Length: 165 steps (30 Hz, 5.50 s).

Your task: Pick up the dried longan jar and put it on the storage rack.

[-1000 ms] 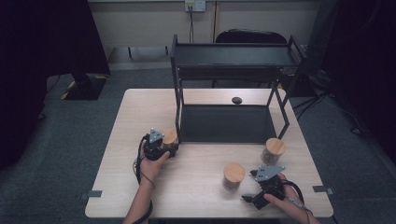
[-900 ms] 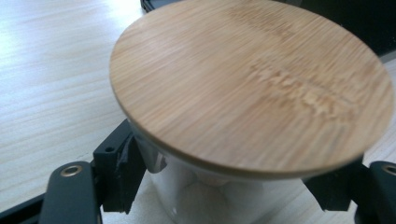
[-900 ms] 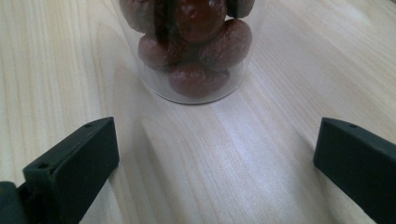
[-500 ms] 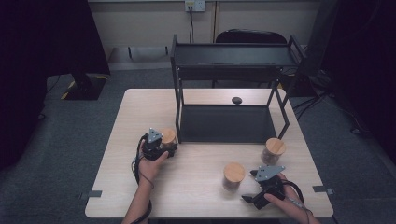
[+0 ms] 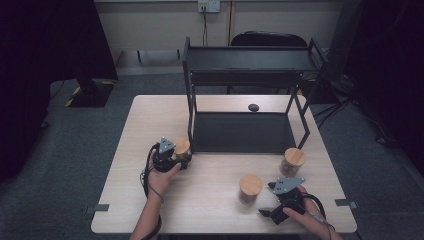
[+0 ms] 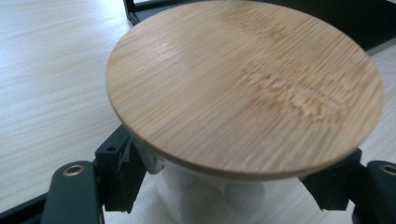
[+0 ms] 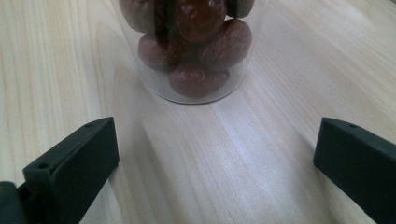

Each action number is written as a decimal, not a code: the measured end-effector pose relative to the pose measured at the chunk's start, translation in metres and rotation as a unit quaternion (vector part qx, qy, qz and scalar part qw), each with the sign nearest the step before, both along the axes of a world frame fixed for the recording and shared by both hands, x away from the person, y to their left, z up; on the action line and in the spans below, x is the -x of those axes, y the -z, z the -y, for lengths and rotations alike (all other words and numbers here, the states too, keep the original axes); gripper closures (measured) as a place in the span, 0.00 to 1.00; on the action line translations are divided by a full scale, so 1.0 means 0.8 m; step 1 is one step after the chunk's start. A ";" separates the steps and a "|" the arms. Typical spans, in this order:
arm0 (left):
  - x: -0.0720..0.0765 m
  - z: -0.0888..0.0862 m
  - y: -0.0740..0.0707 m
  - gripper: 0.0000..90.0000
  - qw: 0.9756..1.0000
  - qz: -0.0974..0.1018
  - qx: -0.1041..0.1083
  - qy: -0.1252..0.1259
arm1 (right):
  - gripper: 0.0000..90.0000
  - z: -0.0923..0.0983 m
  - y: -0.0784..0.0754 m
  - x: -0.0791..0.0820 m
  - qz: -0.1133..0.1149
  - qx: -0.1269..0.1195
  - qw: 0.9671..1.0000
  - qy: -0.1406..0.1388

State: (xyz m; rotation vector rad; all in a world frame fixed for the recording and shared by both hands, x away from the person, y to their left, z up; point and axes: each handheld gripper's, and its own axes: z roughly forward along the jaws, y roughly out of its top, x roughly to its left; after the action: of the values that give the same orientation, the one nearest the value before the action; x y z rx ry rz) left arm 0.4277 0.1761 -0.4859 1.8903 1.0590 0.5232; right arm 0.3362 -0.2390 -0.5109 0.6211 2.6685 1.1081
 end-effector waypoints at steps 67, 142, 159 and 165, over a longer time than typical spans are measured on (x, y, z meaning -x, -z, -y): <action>-0.016 0.089 -0.023 0.29 0.997 -0.002 -0.001 0.079 | 0.00 0.000 0.000 0.000 0.000 0.000 1.000 0.000; -0.053 0.142 -0.033 0.29 0.997 -0.010 0.015 0.069 | 0.00 0.000 0.000 0.000 0.000 0.000 1.000 0.000; -0.070 0.140 -0.024 0.29 0.998 -0.018 0.012 0.052 | 0.00 0.000 0.000 0.000 0.000 0.000 1.000 0.000; -0.075 0.144 -0.021 0.29 0.999 -0.020 0.010 0.046 | 0.00 0.000 0.000 0.000 0.000 0.000 1.000 0.000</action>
State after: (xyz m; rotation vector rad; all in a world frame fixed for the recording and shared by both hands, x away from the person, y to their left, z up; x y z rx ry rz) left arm 0.4876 0.0612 -0.4687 1.9287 0.9939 0.4231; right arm 0.3362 -0.2390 -0.5109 0.6220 2.6686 1.1078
